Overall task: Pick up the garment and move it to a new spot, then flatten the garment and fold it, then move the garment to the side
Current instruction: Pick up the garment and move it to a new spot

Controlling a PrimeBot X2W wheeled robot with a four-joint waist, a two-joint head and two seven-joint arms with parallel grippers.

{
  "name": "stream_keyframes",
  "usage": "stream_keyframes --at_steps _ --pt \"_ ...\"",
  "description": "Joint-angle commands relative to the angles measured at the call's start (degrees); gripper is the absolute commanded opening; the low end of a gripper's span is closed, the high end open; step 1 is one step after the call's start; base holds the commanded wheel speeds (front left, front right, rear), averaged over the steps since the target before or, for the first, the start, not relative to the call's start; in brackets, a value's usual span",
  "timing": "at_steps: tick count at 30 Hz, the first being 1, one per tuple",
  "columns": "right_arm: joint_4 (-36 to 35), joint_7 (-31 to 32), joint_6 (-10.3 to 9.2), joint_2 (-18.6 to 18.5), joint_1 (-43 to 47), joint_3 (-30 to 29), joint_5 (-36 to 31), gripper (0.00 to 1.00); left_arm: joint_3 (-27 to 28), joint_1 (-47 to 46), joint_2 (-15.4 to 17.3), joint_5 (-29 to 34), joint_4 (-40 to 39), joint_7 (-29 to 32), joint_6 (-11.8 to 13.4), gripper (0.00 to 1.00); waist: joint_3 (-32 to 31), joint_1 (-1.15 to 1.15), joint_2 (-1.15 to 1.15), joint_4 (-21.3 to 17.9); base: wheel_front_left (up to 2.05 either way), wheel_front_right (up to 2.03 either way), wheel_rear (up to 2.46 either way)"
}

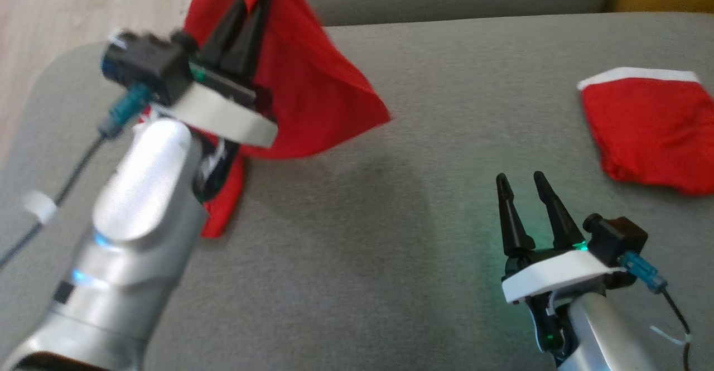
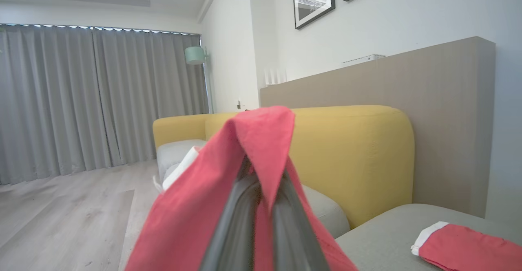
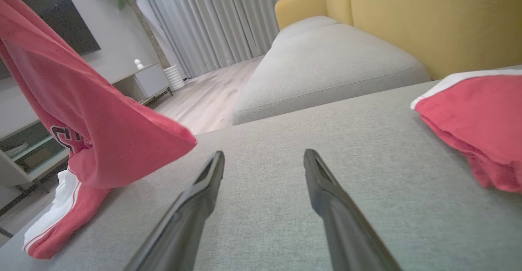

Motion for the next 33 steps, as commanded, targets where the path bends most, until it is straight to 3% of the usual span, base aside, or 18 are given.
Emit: stream_keyframes --at_steps 1,7,17,23,29,31,32,33 --pt "-2.0 -0.8 -0.11 -0.2 -0.3 1.4 0.6 1.0 1.8 -4.5 2.6 -0.8 -3.5 1.5 0.1 0.0 -0.9 0.01 0.0 -1.8 0.0 0.0 0.0" --pt "-2.6 -0.8 -0.11 -0.2 -0.5 2.4 2.3 1.0 1.1 -6.7 5.0 -1.6 -10.0 7.2 0.1 0.0 -0.3 0.01 0.0 -5.0 0.0 0.0 0.0" --pt "-4.2 -0.8 -0.11 -0.2 -2.9 5.2 4.3 1.0 -1.5 -9.5 4.8 -1.2 -13.1 10.7 0.2 0.0 4.2 0.01 0.0 -13.5 0.0 0.0 0.0" --pt "-6.2 -0.8 -0.11 -0.2 -4.9 7.7 6.1 1.0 -3.9 -16.0 5.8 1.2 -7.0 10.2 0.2 0.0 9.0 0.01 0.0 -19.5 0.0 0.0 0.0" --pt "-7.6 -0.8 -0.11 -0.2 -6.2 10.4 7.3 1.0 -9.5 -24.1 7.0 3.1 5.4 7.8 0.1 0.0 12.9 0.01 0.0 -22.9 0.0 0.0 0.0" --pt "-7.8 -0.8 -0.11 -0.2 -6.4 11.2 7.5 1.0 -10.8 -26.0 7.4 3.3 10.1 7.1 0.1 0.49 13.4 0.01 0.0 -23.5 0.0 0.0 0.0" --pt "-7.9 -0.8 -0.11 -0.2 -6.4 11.6 7.6 1.0 -11.3 -26.8 7.4 3.5 12.5 7.0 0.1 1.0 13.7 0.01 0.0 -23.6 0.0 0.0 0.0" --pt "-7.9 -0.8 -0.11 -0.2 -6.5 11.9 7.7 1.0 -11.8 -27.5 7.5 3.9 14.9 6.9 0.1 1.0 13.9 0.01 0.0 -23.7 0.0 0.0 0.0"
